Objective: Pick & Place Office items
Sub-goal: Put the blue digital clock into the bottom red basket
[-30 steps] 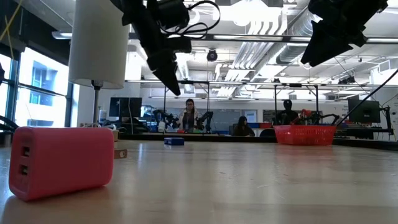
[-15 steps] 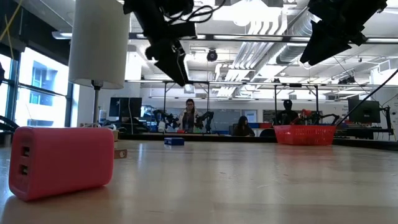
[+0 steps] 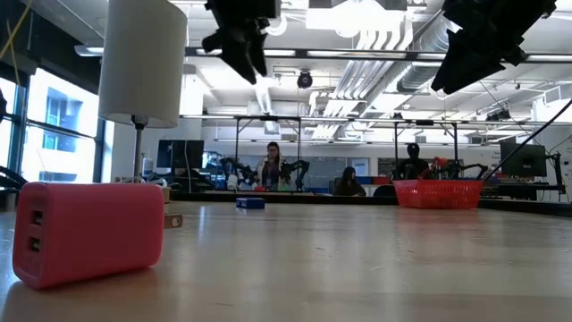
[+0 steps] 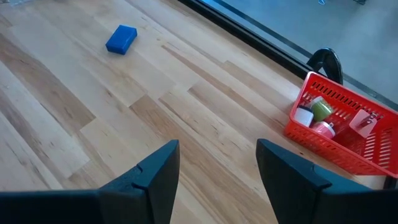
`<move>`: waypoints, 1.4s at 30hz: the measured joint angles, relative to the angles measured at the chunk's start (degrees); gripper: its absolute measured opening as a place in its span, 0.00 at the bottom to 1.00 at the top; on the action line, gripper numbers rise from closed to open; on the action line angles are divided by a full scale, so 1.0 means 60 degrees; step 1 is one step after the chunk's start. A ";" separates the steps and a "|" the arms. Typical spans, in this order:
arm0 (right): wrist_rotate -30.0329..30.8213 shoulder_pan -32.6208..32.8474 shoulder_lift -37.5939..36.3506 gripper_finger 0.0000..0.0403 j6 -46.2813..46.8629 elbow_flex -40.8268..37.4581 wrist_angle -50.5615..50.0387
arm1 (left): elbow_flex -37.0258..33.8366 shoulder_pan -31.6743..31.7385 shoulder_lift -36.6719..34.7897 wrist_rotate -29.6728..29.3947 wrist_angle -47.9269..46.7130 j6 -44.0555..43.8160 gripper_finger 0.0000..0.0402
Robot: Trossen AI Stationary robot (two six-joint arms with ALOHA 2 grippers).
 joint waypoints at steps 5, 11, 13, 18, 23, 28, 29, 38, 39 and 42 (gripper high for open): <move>0.0000 0.0000 -0.0002 0.50 -0.0178 -0.0002 0.0000 | 0.0000 -0.0482 0.0000 -0.3554 0.0201 -0.1430 0.66; 0.0000 0.0000 -0.0003 0.50 -0.0251 0.0000 0.0000 | 0.0020 -0.0955 0.0004 -0.0649 0.0275 -0.0113 0.66; 0.0000 0.0000 0.0000 0.50 -0.0285 -0.0001 -0.0001 | 0.0018 -0.1091 0.0004 0.0020 0.0304 0.0266 0.66; 0.0002 0.0000 0.0000 0.50 -0.0433 -0.0001 0.0000 | 0.0098 -0.0807 0.0004 0.1187 0.0141 -0.0115 0.66; 0.0123 -0.0036 0.0000 0.50 -0.0499 0.0000 0.0000 | 0.0964 -0.0306 0.0139 0.1367 -0.0942 -0.1088 0.66; 0.0543 -0.0039 -0.0004 0.50 -0.0510 0.0000 -0.0003 | 0.1716 0.0220 0.0374 0.2186 -0.1869 -0.1573 0.66; 0.0642 -0.0040 -0.0005 0.50 -0.0520 0.0000 -0.0013 | 0.1855 0.0324 0.0474 0.2258 -0.2054 -0.1568 0.66; 0.0713 -0.0040 -0.0007 0.50 -0.0754 0.0000 -0.0027 | 0.2974 0.0976 0.1942 0.2753 -0.3175 -0.1196 0.66; 0.0714 -0.0040 -0.0007 0.50 -0.0754 0.0000 -0.0025 | 0.3015 0.1014 0.2131 0.2788 -0.3208 -0.1089 0.66; 0.0710 -0.0036 -0.0007 0.50 -0.0758 0.0000 -0.0033 | 0.3082 0.1098 0.2570 0.2977 -0.3408 -0.0784 0.66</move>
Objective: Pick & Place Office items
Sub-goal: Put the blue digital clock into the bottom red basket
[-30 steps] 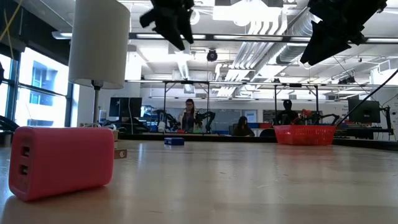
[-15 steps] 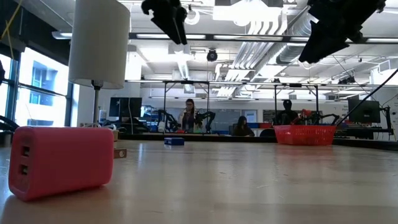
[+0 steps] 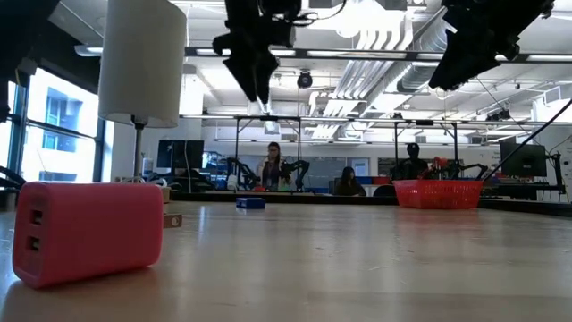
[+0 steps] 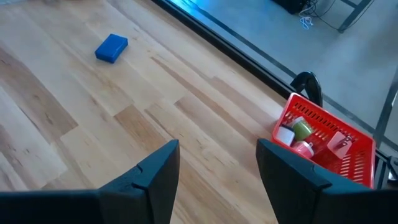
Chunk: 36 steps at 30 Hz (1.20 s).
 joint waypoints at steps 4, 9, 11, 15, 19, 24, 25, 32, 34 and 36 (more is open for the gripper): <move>0.0004 -0.0004 0.0000 0.50 -0.0136 0.0000 0.0000 | 0.0024 0.0107 0.0586 0.0423 -0.0369 0.0623 0.66; 0.0004 -0.0002 0.0004 0.50 -0.0171 0.0000 0.0025 | 0.0021 0.0075 0.1201 0.0429 -0.0260 0.1585 0.66; 0.0004 -0.0001 0.0004 0.50 -0.0171 0.0000 0.0025 | 0.0020 0.0066 0.1397 0.0443 -0.0069 0.1857 0.66; 0.0004 -0.0004 0.0004 0.50 -0.0171 0.0000 0.0029 | 0.0014 0.0066 0.1677 0.0660 0.0594 0.2081 0.66; 0.0004 -0.0004 0.0004 0.50 -0.0171 0.0000 0.0029 | 0.0006 0.0085 0.1821 0.0839 0.0815 0.2299 0.66; 0.0036 -0.0004 0.0004 0.50 -0.0174 0.0000 0.0029 | -0.0033 0.0267 0.1987 0.1228 0.0796 0.2269 0.66; 0.0062 -0.0004 0.0004 0.50 -0.0174 0.0000 0.0029 | -0.0025 0.0309 0.2043 0.1432 0.0807 0.2288 0.66; 0.0040 -0.0004 0.0007 0.50 -0.0174 0.0000 0.0028 | -0.0025 0.0460 0.2325 0.1671 0.0673 0.2416 0.66; 0.0040 -0.0002 0.0007 0.50 -0.0174 0.0000 0.0029 | -0.0023 0.0456 0.2441 0.1671 0.0678 0.2434 0.66; 0.0040 -0.0004 0.0007 0.50 -0.0174 0.0000 0.0029 | -0.0026 0.0456 0.2525 0.1653 0.0683 0.2437 0.66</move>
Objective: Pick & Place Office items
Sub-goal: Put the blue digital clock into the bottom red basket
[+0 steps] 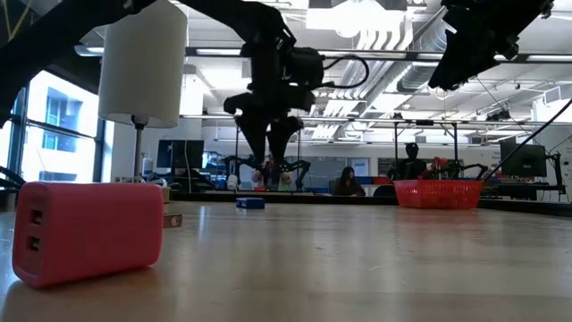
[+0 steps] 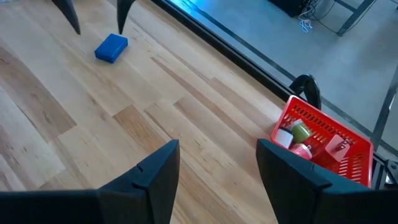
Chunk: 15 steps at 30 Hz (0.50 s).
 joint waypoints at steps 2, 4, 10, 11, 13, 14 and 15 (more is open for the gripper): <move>0.0000 0.0000 0.0000 0.50 0.0000 0.0000 0.0002 | -0.0004 0.0000 0.0102 -0.0143 -0.0056 -0.0030 0.66; 0.0000 0.0000 0.0000 0.50 0.0000 0.0000 0.0000 | -0.0004 0.0004 0.0145 -0.0200 -0.0138 -0.0027 0.66; 0.0000 0.0001 0.0000 0.50 -0.0036 0.0000 0.0000 | -0.0013 0.0061 0.0247 -0.0154 -0.0140 0.0003 0.66; 0.0000 0.0000 0.0000 0.50 -0.0036 0.0000 -0.0001 | -0.0028 0.0066 0.0238 -0.0135 -0.0104 0.0003 0.66; -0.0003 0.0000 0.0000 0.50 -0.0036 0.0000 -0.0002 | -0.0061 0.0100 0.0240 -0.0128 -0.0183 -0.0003 0.66; -0.0002 0.0000 0.0000 0.50 -0.0036 0.0000 -0.0001 | -0.0062 0.0119 0.0242 -0.0105 -0.0219 -0.0050 0.66; -0.0001 0.0001 0.0000 0.50 -0.0037 0.0000 -0.0003 | -0.0064 0.0129 0.0242 -0.0069 -0.0227 -0.0085 0.66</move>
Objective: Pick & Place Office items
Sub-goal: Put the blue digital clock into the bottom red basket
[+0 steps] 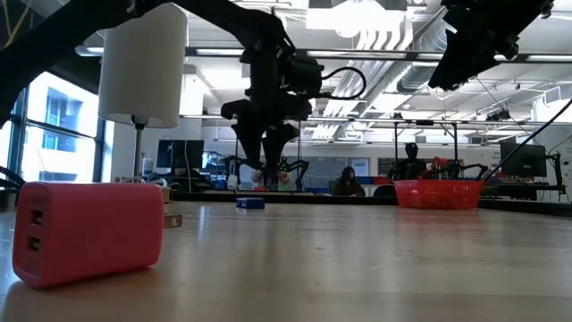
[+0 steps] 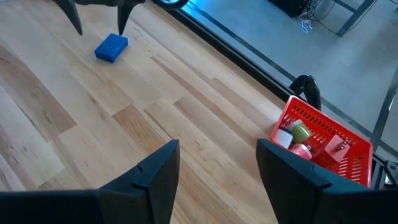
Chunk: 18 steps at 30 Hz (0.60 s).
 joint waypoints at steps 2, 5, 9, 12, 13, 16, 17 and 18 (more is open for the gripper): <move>-0.0003 -0.0001 0.0000 0.50 -0.0009 0.0000 -0.0001 | -0.0085 0.0014 -0.0004 0.0068 0.0006 -0.0025 0.66; -0.0003 -0.0001 0.0000 0.50 -0.0028 0.0000 -0.0001 | -0.0314 0.0016 -0.0004 0.0194 -0.0020 -0.0036 0.66; -0.0003 0.0000 0.0000 0.50 -0.0031 0.0000 -0.0001 | -0.0756 0.0016 -0.0004 0.0211 0.0012 -0.0059 0.66; -0.0003 0.0001 0.0000 0.50 -0.0028 0.0000 -0.0001 | -0.1015 0.0016 -0.0004 0.0207 0.0361 -0.0169 0.66; -0.0003 0.0001 0.0000 0.50 -0.0031 0.0000 -0.0001 | -0.1089 0.0016 -0.0004 0.0206 0.0443 -0.0176 0.66; -0.0003 -0.0001 0.0000 0.50 -0.0030 0.0000 0.0001 | -0.1280 0.0016 -0.0004 0.0203 0.0674 -0.0193 0.66; -0.0003 -0.0001 0.0000 0.50 -0.0029 0.0000 -0.0001 | -0.1343 0.0016 -0.0004 0.0196 0.0789 -0.0200 0.66; -0.0003 0.0002 0.0000 0.50 -0.0032 0.0000 -0.0001 | -0.1392 0.0024 -0.0004 0.0194 0.0819 -0.0207 0.66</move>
